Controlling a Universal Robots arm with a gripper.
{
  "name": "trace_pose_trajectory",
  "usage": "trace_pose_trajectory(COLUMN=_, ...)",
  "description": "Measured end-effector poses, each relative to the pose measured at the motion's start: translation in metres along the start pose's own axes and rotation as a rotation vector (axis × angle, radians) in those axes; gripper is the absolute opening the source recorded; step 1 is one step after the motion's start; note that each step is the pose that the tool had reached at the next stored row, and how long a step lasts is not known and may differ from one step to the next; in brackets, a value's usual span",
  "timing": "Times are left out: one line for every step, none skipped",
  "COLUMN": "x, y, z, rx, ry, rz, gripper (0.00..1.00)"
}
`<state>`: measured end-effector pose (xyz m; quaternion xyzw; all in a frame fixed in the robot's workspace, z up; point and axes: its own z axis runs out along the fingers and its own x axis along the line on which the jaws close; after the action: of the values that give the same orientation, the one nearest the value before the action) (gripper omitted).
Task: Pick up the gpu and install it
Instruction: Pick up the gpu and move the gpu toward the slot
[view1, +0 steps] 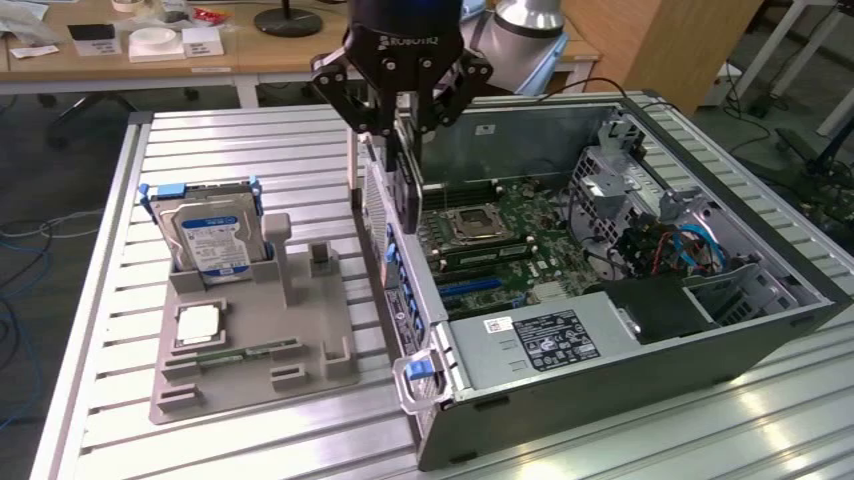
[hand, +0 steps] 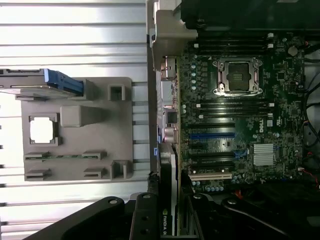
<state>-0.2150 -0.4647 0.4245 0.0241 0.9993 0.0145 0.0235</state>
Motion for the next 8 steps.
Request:
trace_pose_trajectory(x=-0.003, y=0.0001, z=0.0001, rx=0.0000, ry=0.0000, rz=0.000, gripper=0.27)
trace_pose_trajectory(x=-0.005, y=0.0003, z=0.0002, rx=0.0000, ry=0.0001, rz=0.000, gripper=0.27)
trace_pose_trajectory(x=-0.008, y=0.0004, z=0.0004, rx=0.0000, ry=0.0000, rz=0.000, gripper=0.27)
trace_pose_trajectory(x=-0.010, y=0.0005, z=0.0004, rx=0.0001, ry=0.0000, rz=0.000, gripper=0.27)
trace_pose_trajectory(x=-0.013, y=0.0006, z=0.0006, rx=0.0000, ry=0.0000, rz=0.000, gripper=0.27)
trace_pose_trajectory(x=-0.016, y=0.0008, z=0.0007, rx=0.0001, ry=0.0000, rz=0.000, gripper=0.27)
trace_pose_trajectory(x=-0.018, y=0.0009, z=0.0009, rx=0.0000, ry=0.0000, rz=0.000, gripper=0.27)
trace_pose_trajectory(x=-0.021, y=0.0010, z=0.0010, rx=0.0000, ry=-0.0001, rz=0.000, gripper=0.27)
